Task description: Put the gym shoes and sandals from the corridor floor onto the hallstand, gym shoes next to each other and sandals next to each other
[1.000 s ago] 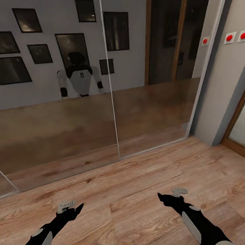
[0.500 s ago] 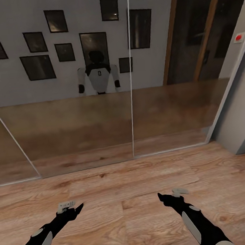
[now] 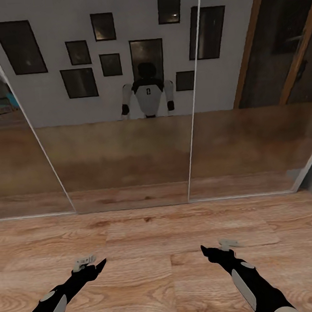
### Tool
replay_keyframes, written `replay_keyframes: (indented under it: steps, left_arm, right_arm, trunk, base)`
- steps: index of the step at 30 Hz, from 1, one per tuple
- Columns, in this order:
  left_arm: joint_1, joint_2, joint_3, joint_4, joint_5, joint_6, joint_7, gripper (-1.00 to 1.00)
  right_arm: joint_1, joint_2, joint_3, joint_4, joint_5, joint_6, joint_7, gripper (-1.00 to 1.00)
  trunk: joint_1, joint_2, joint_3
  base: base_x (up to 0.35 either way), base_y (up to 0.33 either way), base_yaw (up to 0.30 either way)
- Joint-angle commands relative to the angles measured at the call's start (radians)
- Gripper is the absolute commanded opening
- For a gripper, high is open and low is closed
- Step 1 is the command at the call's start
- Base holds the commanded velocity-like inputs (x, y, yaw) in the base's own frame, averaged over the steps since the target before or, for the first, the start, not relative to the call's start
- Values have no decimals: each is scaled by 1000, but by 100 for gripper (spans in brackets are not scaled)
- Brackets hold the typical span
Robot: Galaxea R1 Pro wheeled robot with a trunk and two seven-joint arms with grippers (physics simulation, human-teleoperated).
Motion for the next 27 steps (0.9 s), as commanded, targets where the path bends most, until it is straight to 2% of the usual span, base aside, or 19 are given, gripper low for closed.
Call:
replay_keyframes:
  steps: [1, 27]
  left_arm:
    - [-1, 0, 4, 2, 5, 0, -7, 100]
    - [-1, 0, 4, 2, 5, 0, -7, 100]
  right_arm:
    - [0, -1, 3, -2, -8, 5, 0, 100]
    - [0, -1, 3, -2, -8, 5, 0, 100]
  trunk:
    - [0, 0, -1]
    - [0, 0, -1]
  base:
    - [0, 0, 300]
    - [7, -7, 300]
